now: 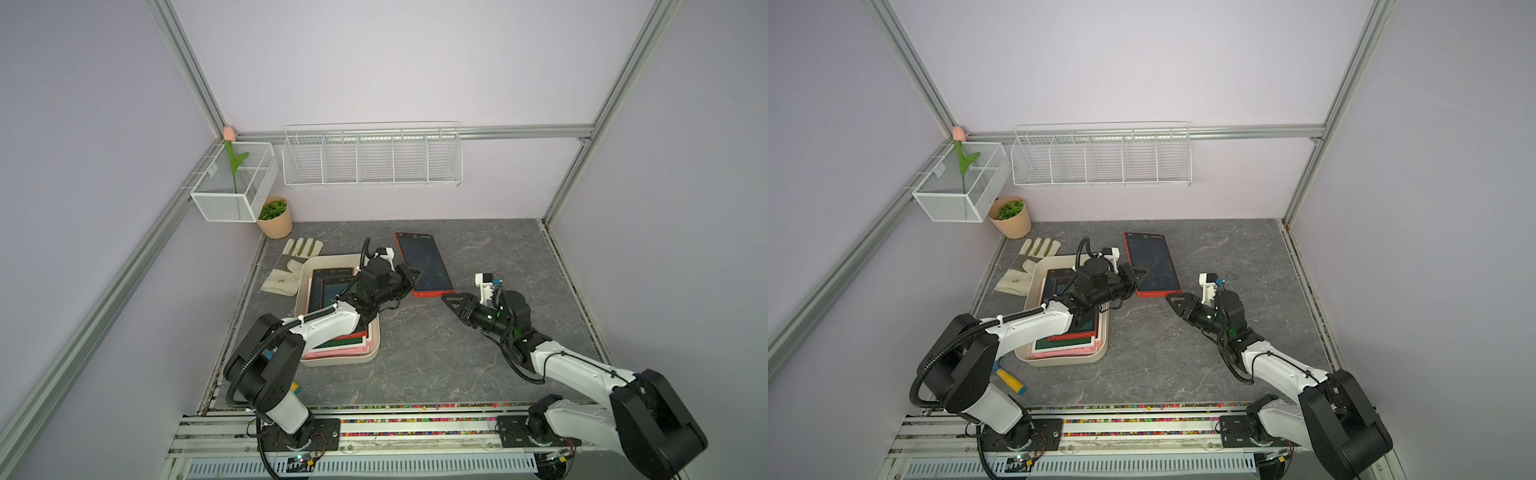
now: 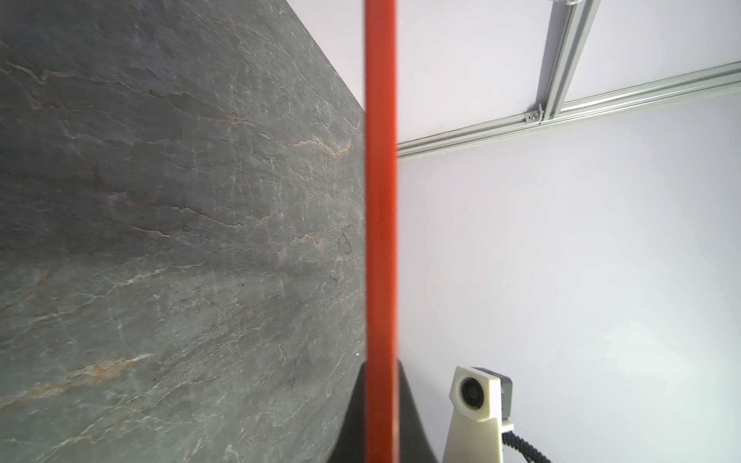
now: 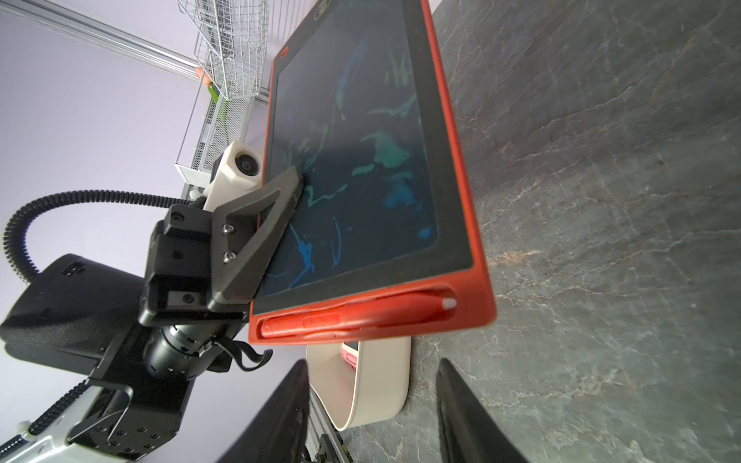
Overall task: Take out the writing tablet from the storage box
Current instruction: Place the writing tablet at the corner of the board.
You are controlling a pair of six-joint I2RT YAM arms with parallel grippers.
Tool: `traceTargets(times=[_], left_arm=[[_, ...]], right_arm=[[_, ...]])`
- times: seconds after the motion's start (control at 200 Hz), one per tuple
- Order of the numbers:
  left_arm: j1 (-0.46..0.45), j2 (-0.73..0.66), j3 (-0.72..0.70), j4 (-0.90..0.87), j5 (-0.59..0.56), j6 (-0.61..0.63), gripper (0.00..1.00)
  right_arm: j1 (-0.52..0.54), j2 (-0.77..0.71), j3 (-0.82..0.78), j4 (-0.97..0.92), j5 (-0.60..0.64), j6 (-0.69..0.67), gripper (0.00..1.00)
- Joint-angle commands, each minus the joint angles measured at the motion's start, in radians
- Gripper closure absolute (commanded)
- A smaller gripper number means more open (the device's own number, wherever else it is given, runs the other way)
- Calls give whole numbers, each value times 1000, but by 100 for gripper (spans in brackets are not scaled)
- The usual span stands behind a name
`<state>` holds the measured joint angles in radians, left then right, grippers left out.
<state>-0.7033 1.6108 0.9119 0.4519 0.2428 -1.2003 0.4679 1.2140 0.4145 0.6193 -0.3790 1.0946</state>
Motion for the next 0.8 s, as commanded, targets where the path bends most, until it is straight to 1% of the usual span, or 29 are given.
traceTargets(times=[0.0, 0.065, 0.16, 0.23, 0.52, 0.665, 0.795], left_arm=[[-5, 16, 34, 102, 41, -40, 100], [-4, 25, 31, 122, 48, -53, 100], [-5, 30, 29, 118, 49, -53, 100], [-5, 34, 25, 114, 49, -51, 100], [-4, 62, 17, 133, 56, -57, 100], [-4, 98, 1, 204, 74, -95, 100], [-4, 144, 18, 234, 97, -111, 100]], right_arm=[[-3, 58, 11, 128, 16, 195, 49], [-3, 102, 12, 190, 12, 211, 50], [-3, 168, 3, 340, 2, 249, 52], [-3, 205, 6, 398, -1, 264, 53], [-4, 266, 10, 490, 27, 275, 56], [-11, 264, -10, 557, 62, 283, 58], [-21, 265, -13, 589, 73, 288, 59]])
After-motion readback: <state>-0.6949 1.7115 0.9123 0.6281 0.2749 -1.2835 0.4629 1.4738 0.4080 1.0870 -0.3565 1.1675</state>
